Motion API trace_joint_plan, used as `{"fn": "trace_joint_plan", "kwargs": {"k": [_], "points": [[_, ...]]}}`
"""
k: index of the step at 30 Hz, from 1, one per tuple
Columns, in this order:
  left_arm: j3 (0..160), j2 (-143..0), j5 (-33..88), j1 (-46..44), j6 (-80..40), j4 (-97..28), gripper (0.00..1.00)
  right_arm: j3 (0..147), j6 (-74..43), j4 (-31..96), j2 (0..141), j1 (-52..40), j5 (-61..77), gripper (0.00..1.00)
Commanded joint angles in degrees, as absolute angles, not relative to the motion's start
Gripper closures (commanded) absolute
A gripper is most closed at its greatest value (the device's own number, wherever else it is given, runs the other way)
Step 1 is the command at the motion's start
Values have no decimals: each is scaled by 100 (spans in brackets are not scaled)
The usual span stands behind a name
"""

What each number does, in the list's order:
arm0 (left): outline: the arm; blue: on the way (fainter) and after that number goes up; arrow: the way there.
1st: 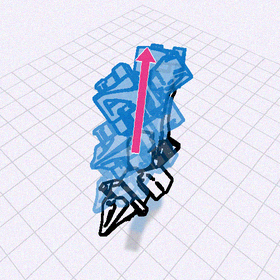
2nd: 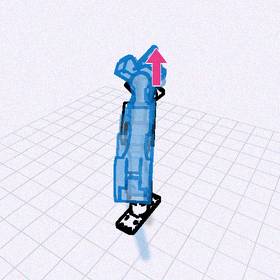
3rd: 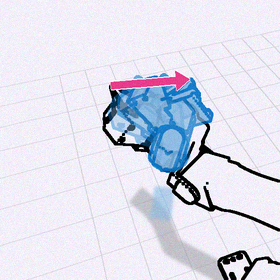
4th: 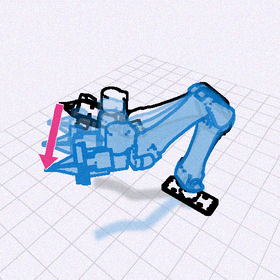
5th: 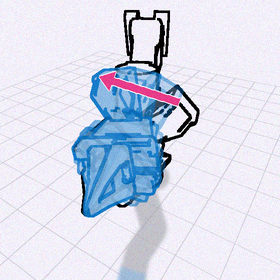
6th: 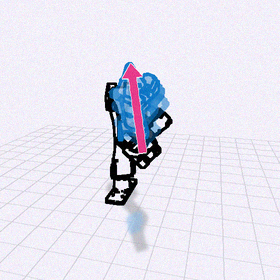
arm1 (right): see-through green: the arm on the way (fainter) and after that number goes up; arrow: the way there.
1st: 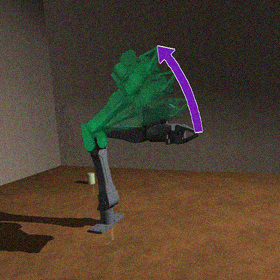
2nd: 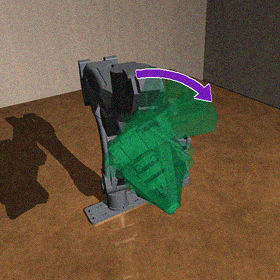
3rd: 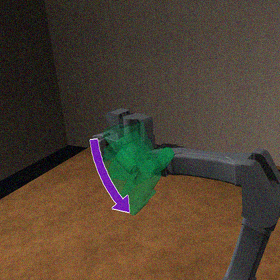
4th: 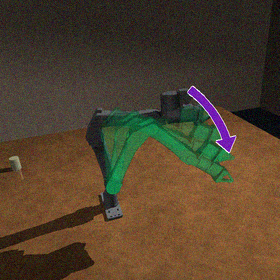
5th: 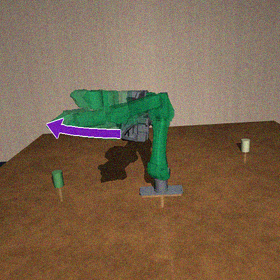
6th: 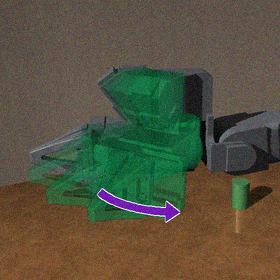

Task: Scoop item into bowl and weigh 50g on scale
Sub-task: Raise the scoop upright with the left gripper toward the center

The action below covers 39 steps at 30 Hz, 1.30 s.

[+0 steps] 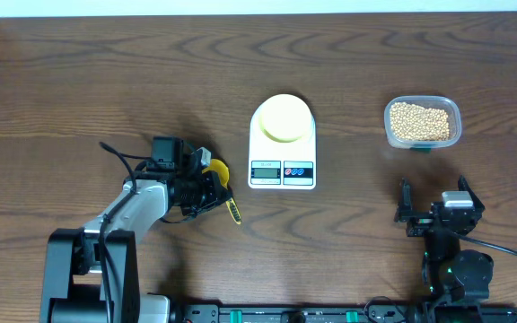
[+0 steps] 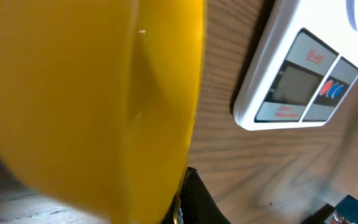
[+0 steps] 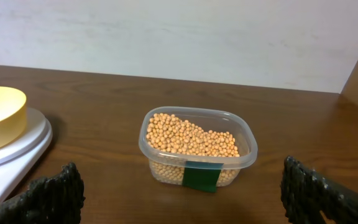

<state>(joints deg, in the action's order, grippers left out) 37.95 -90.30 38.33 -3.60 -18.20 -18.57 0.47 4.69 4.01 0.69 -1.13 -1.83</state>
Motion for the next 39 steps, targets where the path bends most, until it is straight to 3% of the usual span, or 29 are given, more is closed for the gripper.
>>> {"fn": "trace_joint_plan", "kwargs": {"k": [1,22,33,39], "points": [[3778,-8892,4123,-366,-1813,-1704,93,32,521,414,49,-117,-178,1],[3789,-5662,4300,-355,-2895,-1627,93,32,521,414,49,-117,-178,1],[3789,-4694,2689,-355,-4348,-1426,93,32,521,414,49,-117,-178,1],[3789,-4329,2613,-355,-4449,-1190,93,32,596,-1,49,-117,-69,1]]}}
